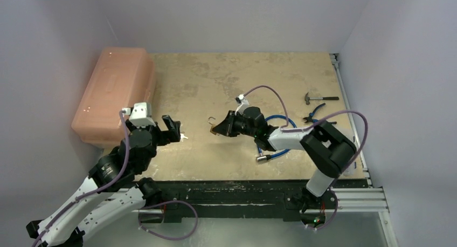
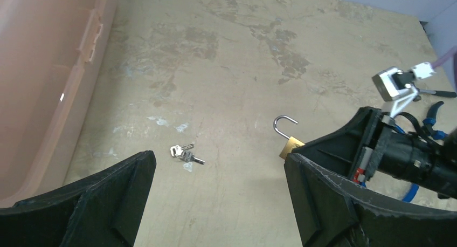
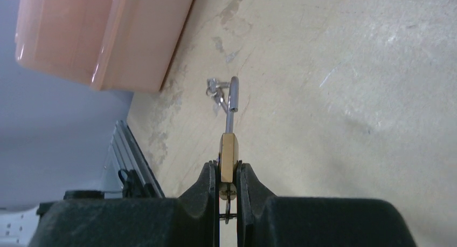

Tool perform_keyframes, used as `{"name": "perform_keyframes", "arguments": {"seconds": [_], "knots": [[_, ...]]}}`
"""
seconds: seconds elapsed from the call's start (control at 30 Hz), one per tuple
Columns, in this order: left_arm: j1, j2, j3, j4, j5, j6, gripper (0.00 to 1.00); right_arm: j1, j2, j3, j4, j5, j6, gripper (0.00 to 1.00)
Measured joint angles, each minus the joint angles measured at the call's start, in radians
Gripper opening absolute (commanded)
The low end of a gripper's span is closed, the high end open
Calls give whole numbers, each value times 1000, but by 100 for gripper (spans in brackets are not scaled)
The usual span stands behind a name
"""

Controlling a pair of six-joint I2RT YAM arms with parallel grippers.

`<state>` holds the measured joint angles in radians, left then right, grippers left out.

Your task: Unlock with the key

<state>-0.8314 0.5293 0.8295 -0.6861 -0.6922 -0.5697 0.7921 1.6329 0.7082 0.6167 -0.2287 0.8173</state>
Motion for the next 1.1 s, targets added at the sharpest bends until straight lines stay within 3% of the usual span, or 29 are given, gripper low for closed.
{"name": "perform_keyframes", "arguments": {"seconds": [0.43, 0.7, 0.9, 1.1], "knots": [[0, -34, -24, 34, 22, 75, 97, -49, 410, 255, 215, -134, 195, 0], [14, -8, -25, 36, 50, 94, 97, -76, 573, 425, 234, -178, 254, 3], [26, -8, -25, 41, 58, 102, 97, -80, 653, 545, 198, -175, 266, 15], [32, -8, -26, 42, 64, 105, 97, -81, 711, 611, 130, -155, 285, 42]]}}
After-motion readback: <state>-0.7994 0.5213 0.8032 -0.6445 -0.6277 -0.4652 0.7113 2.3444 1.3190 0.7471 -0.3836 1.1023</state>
